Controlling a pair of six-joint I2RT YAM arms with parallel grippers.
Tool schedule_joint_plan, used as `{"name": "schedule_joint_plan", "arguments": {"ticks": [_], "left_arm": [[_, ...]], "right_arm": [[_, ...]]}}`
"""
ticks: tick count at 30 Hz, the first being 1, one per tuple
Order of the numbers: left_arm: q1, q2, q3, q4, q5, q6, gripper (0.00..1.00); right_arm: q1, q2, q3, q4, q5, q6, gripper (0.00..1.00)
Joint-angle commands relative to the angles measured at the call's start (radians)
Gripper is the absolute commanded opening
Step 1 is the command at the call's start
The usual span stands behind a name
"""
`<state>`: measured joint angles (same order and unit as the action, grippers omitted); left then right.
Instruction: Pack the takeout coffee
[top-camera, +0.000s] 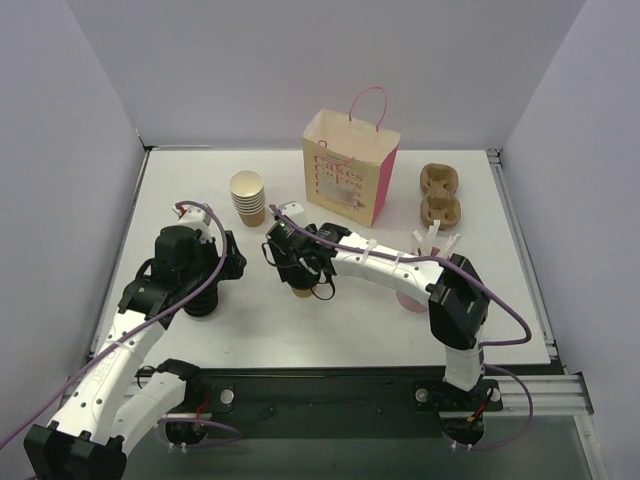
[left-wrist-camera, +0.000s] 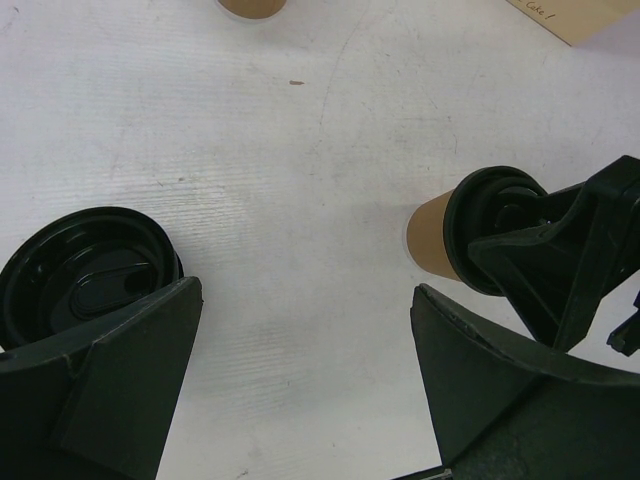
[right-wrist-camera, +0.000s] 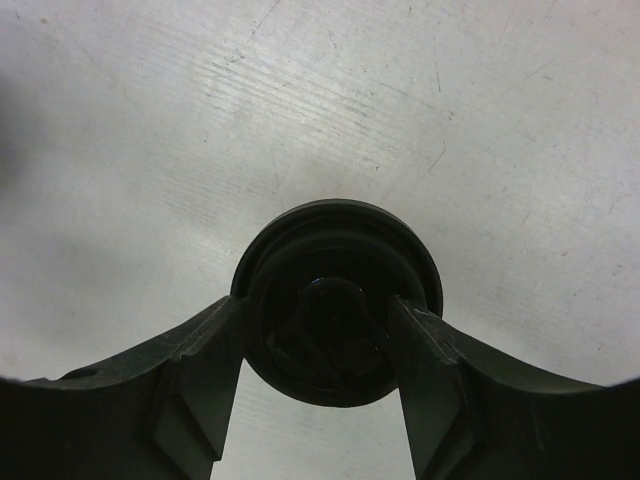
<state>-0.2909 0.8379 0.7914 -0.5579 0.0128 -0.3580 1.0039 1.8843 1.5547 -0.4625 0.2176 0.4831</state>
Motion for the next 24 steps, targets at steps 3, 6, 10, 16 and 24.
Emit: {"name": "schedule_joint_plan", "arguments": {"ticks": [3, 6, 10, 16, 24], "left_arm": [[0.007, -0.016, 0.003, 0.033, 0.009, 0.011, 0.95], [0.007, -0.022, 0.003, 0.033, 0.004, 0.013, 0.95], [0.007, -0.028, 0.003, 0.029, -0.002, 0.014, 0.95], [0.007, -0.033, 0.002, 0.029, -0.002, 0.014, 0.95], [0.006, 0.036, -0.002, 0.121, 0.199, 0.004, 0.89]], "right_arm": [[0.021, 0.033, 0.014, -0.094, -0.011, 0.014, 0.62], [0.016, 0.013, 0.066, -0.102, -0.026, -0.006, 0.64], [0.012, -0.007, 0.106, -0.114, -0.032, -0.021, 0.65], [-0.002, -0.03, 0.1, -0.127, -0.004, -0.02, 0.68], [-0.034, -0.151, -0.042, -0.125, 0.011, 0.098, 0.65]]}}
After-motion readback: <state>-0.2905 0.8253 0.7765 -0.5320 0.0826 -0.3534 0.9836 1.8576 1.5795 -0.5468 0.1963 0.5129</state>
